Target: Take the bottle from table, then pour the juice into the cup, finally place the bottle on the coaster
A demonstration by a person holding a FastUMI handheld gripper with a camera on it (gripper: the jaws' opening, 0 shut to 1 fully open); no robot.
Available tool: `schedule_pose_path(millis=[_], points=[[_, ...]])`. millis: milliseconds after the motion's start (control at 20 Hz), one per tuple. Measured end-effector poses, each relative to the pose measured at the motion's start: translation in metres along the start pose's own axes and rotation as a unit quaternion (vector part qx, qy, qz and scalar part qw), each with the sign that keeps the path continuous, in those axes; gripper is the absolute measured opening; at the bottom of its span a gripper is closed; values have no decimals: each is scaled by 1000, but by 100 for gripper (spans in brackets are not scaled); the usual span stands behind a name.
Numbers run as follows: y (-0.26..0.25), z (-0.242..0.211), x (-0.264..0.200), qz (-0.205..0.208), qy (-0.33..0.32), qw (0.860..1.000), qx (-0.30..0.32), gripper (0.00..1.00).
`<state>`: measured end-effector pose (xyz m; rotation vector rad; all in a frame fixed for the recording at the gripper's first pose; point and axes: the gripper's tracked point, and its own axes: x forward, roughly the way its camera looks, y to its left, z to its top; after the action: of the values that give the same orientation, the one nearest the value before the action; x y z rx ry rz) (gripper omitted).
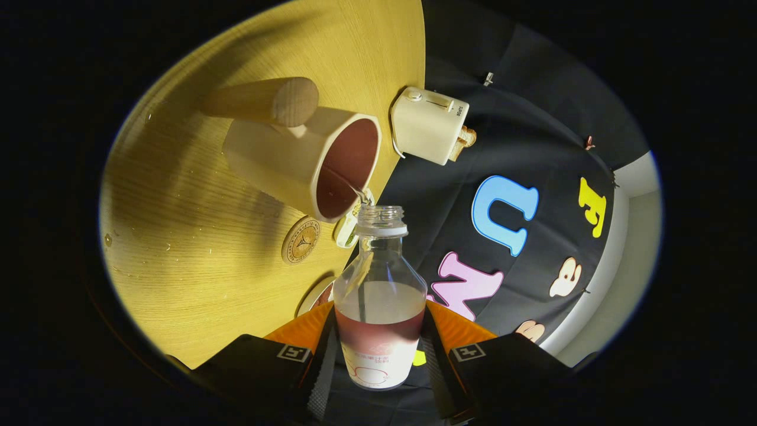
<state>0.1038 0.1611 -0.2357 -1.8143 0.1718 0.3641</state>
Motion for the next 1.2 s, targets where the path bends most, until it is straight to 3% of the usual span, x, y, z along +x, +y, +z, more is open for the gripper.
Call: schedule_pose_path(millis=[1200], points=[[-20,6,5,-30,-38,995,-88,71]])
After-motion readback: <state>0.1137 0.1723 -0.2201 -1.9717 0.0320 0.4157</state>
